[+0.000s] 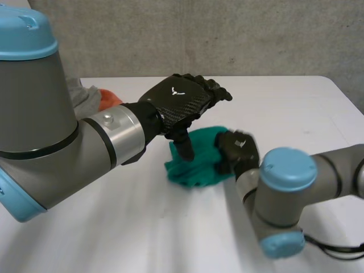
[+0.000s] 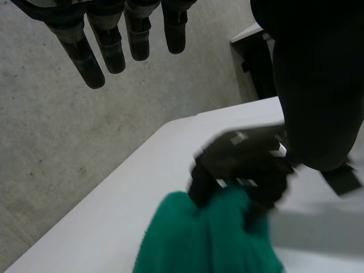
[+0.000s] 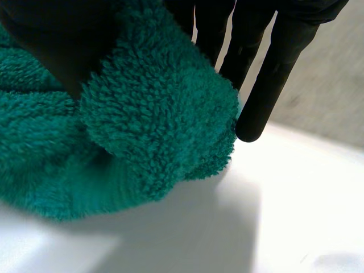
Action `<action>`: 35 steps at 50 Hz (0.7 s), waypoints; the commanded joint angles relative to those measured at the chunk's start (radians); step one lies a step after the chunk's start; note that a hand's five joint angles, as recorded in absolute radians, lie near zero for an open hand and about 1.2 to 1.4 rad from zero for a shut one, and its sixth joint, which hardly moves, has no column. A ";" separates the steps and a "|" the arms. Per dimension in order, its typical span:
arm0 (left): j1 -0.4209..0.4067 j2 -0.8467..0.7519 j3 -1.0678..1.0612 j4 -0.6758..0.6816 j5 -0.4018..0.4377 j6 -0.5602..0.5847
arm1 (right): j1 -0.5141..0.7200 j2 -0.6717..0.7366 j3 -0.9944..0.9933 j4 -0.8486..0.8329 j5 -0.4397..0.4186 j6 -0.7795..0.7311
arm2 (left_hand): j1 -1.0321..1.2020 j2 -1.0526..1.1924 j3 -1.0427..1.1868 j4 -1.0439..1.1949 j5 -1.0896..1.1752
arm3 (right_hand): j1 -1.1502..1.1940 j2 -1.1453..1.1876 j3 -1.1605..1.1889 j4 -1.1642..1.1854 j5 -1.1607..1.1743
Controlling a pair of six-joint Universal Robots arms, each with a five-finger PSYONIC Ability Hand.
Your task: Fold the laundry.
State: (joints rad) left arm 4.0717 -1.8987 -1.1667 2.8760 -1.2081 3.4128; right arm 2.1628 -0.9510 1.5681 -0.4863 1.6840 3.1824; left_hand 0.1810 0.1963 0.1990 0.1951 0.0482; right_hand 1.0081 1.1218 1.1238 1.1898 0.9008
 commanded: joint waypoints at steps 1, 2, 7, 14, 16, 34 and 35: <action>0.012 0.017 -0.017 0.022 0.001 -0.004 | -0.167 0.057 -0.129 -0.040 -0.090 -0.105 | -0.007 -0.022 -0.024 -0.021 -0.048 | 0.388 0.275 0.273 0.207 0.321; 0.013 0.018 -0.018 0.026 -0.001 -0.004 | -0.188 0.073 -0.160 -0.034 -0.093 -0.117 | -0.007 -0.022 -0.024 -0.021 -0.048 | 0.388 0.275 0.273 0.207 0.321; 0.015 0.027 -0.019 0.035 0.001 -0.007 | -0.340 0.239 -0.417 0.052 -0.093 -0.153 | -0.007 -0.022 -0.024 -0.021 -0.048 | 0.388 0.275 0.273 0.207 0.321; -0.002 0.036 -0.024 0.037 -0.001 -0.007 | -0.512 0.461 -0.788 0.169 -0.099 -0.191 | -0.007 -0.022 -0.024 -0.021 -0.048 | 0.388 0.275 0.273 0.207 0.321; -0.005 0.038 -0.025 0.037 -0.001 -0.006 | -0.560 0.524 -0.905 0.204 -0.116 -0.203 | -0.007 -0.022 -0.024 -0.021 -0.048 | 0.388 0.275 0.273 0.207 0.321; -0.025 0.046 -0.030 0.037 -0.002 -0.004 | -0.713 0.758 -1.329 0.440 -0.147 -0.392 | -0.007 -0.022 -0.024 -0.021 -0.048 | -0.834 -0.947 -0.949 -1.015 -0.901; -0.027 0.047 -0.030 0.037 -0.002 -0.004 | -0.716 0.755 -1.326 0.440 -0.133 -0.409 | -0.007 -0.022 -0.024 -0.021 -0.048 | -0.834 -0.947 -0.949 -1.015 -0.901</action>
State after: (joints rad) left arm 4.0504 -1.8518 -1.1966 2.9126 -1.2099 3.4086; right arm 1.4489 -0.1774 0.2008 -0.0381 1.5002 2.8565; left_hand 0.1810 0.1963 0.1990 0.1951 0.0483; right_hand 0.6168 0.6635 0.6812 0.7139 0.5118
